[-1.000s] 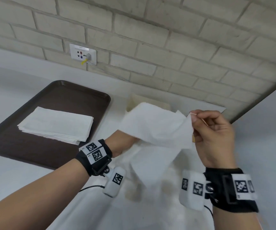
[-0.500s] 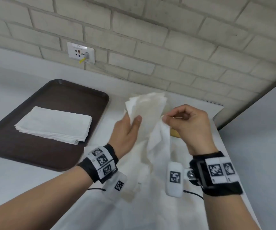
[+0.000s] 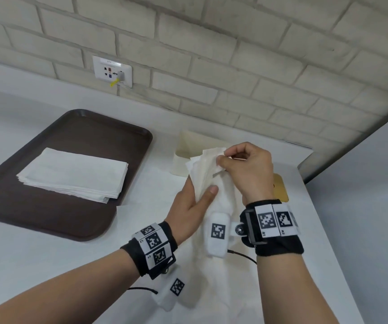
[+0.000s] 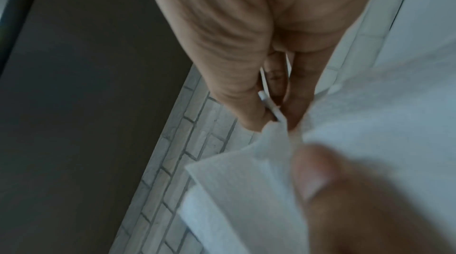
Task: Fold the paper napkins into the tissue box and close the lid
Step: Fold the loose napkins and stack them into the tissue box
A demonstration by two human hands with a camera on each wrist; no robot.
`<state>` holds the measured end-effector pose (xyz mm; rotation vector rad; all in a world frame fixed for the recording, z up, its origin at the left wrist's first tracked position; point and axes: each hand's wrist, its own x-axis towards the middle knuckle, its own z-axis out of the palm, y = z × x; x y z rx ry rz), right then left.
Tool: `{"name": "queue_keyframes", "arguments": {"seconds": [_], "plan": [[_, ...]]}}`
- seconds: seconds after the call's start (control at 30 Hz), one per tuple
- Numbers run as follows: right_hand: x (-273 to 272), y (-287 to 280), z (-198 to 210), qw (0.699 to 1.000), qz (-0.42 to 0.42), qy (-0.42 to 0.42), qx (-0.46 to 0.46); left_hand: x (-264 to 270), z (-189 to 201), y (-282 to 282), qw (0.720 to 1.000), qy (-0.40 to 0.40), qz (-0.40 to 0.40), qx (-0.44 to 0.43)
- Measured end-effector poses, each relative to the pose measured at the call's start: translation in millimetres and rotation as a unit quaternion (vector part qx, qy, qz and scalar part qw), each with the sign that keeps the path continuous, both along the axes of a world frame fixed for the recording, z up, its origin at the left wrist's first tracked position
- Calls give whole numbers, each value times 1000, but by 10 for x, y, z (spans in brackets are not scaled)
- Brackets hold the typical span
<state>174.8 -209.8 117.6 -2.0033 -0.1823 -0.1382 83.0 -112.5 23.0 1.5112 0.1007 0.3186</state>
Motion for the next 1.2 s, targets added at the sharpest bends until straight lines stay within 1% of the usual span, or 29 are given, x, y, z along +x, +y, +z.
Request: {"name": "queue_keyframes", "arguments": {"seconds": [0.1, 0.23, 0.27, 0.33, 0.4, 0.43, 0.47, 0.53, 0.57, 0.67, 0.73, 0.8, 0.87, 0.93, 0.97, 1.0, 1.07, 1.1, 1.17, 1.2], "plan": [[-43, -93, 25, 998, 41, 28, 36, 39, 11, 32, 997, 14, 18, -68], [-85, -263, 26, 992, 81, 53, 87, 60, 55, 60, 995, 25, 15, -95], [-105, -286, 14, 992, 79, 41, 93, 60, 60, 54, 995, 26, 12, -99], [-168, -330, -19, 994, 55, -25, 87, 54, 67, 38, 992, 28, 2, -123], [-229, -369, -68, 994, 33, -92, 45, 42, 80, 39, 989, 26, -3, -146], [-251, -392, -105, 995, 38, -90, 18, 35, 81, 43, 989, 25, -5, -148], [-270, -415, -149, 996, 55, -63, -1, 28, 81, 49, 989, 26, -9, -147], [-295, -452, -236, 995, 96, 8, -5, 15, 77, 61, 989, 34, -18, -144], [-303, -460, -268, 995, 97, 25, 2, 6, 73, 62, 988, 42, -24, -148], [-311, -464, -340, 994, 71, 52, 60, -22, 75, 66, 985, 69, -24, -157], [-324, -470, -377, 989, 61, 78, 111, -32, 73, 70, 987, 73, -17, -142], [-347, -480, -392, 986, 44, 89, 136, -32, 77, 77, 986, 74, -12, -151], [-373, -519, -368, 987, 9, 73, 143, -21, 62, 91, 984, 73, -8, -163], [-435, -606, -266, 991, -26, 20, 128, -1, 42, 108, 980, 69, -4, -185], [-493, -665, -178, 993, -24, -16, 112, 9, 44, 123, 978, 67, 0, -197], [-563, -730, -77, 995, -5, -43, 94, 19, 46, 139, 976, 67, 4, -208], [-723, -856, 159, 991, 82, -69, 82, 41, 59, 173, 975, 66, 7, -211], [-793, -906, 265, 983, 138, -61, 102, 49, 64, 185, 976, 67, 8, -207], [-855, -967, 385, 958, 240, -1, 158, 64, 74, 193, 977, 67, 12, -203], [-848, -955, 399, 945, 272, 29, 179, 70, 80, 189, 977, 66, 13, -203]]}}
